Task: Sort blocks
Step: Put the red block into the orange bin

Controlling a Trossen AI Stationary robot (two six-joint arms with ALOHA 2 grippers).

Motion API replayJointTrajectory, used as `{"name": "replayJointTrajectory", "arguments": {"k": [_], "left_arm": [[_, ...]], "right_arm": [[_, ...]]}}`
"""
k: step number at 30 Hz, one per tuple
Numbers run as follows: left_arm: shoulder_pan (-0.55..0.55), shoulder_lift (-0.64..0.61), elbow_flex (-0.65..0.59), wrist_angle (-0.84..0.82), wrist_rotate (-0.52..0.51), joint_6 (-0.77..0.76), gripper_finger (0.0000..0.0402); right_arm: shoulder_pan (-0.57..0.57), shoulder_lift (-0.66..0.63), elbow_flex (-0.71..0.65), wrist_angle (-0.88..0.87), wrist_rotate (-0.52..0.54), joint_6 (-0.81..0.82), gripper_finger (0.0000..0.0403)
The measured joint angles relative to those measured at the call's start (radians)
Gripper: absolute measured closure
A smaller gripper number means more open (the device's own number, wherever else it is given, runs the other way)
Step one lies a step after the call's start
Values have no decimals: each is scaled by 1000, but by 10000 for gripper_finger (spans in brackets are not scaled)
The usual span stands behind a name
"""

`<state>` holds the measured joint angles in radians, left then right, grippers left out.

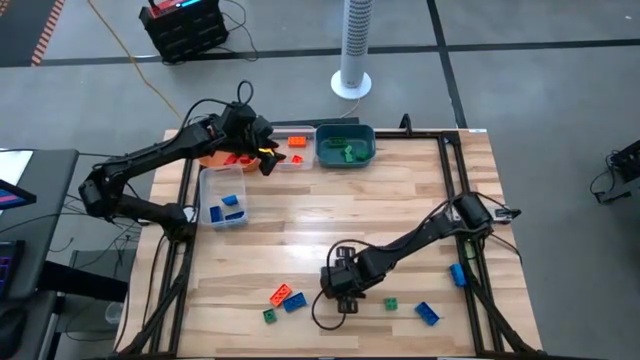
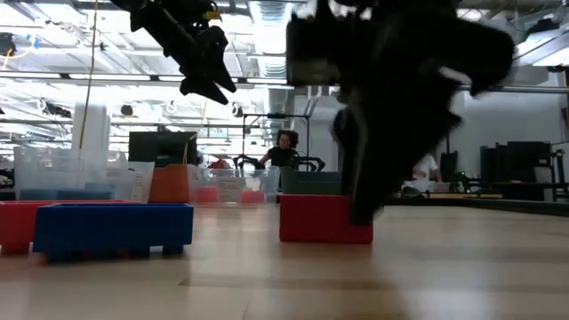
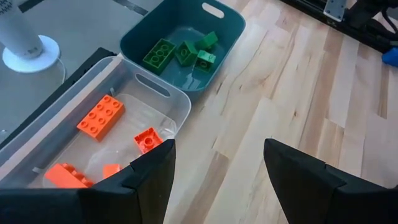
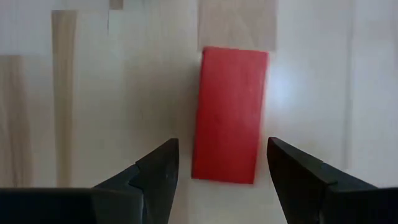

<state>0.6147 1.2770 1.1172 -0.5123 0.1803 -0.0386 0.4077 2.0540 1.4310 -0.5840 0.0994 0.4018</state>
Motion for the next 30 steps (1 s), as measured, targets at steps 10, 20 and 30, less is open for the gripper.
{"name": "replayJointTrajectory", "arguments": {"k": [10, 20, 30], "left_arm": [[0, 0, 0, -25, 43, 20, 164], [-11, -3, 0, -127, 418, 315, 164], [-100, -24, 0, 5, 432, 486, 164]], "right_arm": [[-10, 24, 2, 27, -10, 22, 243], [-135, -154, 10, -43, 86, -103, 305], [-357, -359, 10, 223, 204, -397, 293]]}}
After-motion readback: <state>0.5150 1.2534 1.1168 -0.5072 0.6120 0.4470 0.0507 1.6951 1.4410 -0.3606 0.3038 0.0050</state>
